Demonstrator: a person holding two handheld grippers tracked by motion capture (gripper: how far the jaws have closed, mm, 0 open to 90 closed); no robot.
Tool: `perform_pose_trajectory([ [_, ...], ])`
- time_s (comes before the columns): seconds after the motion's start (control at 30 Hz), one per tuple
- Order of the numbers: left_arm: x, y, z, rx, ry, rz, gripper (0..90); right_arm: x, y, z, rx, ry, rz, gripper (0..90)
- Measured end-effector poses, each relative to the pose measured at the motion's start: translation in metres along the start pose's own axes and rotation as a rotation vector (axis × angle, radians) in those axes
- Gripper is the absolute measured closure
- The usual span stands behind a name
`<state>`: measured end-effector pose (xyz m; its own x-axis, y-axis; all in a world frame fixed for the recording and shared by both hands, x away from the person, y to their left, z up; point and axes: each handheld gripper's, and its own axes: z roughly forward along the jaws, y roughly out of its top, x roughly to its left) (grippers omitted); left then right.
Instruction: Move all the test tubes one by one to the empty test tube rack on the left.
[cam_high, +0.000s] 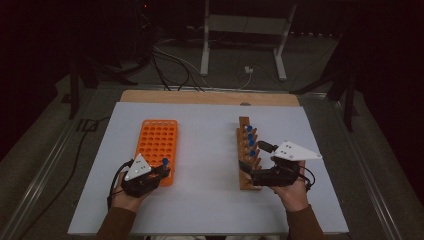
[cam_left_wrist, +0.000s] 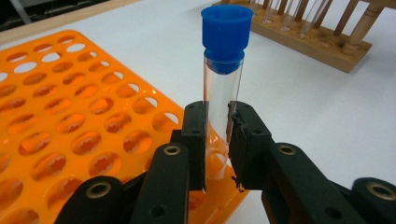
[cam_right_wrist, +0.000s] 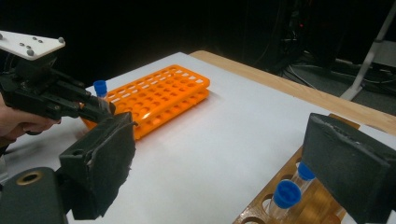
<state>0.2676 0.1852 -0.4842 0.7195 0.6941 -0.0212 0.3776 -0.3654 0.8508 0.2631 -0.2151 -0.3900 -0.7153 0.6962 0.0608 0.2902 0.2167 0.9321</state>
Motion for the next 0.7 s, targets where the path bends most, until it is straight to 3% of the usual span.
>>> perform_pose_trajectory([
  [0.17,0.0012,-0.0033,-0.0009,0.013,-0.003,-0.010,77.8,-0.0007,-0.0010,-0.0006,0.002,-0.003,0.001,10.2],
  [0.27,0.0002,-0.0063,0.0018,0.047,0.000,-0.003,77.8,0.0000,-0.0010,0.0003,0.001,0.000,0.002,10.3],
  [0.47,0.0000,-0.0071,0.0024,0.045,0.001,-0.004,77.5,0.0012,-0.0016,0.0023,0.006,0.000,-0.002,10.2],
  [0.53,-0.0005,-0.0073,0.0023,0.046,0.002,0.000,72.7,0.0012,-0.0024,0.0024,0.009,-0.002,-0.005,10.2],
  [0.6,-0.0011,-0.0070,0.0024,0.039,0.002,-0.002,60.8,0.0004,-0.0031,0.0021,0.009,-0.004,-0.004,10.2],
  [0.7,-0.0027,-0.0048,0.0010,0.009,0.003,-0.009,49.8,-0.0011,-0.0039,0.0014,0.008,-0.006,0.001,10.2],
])
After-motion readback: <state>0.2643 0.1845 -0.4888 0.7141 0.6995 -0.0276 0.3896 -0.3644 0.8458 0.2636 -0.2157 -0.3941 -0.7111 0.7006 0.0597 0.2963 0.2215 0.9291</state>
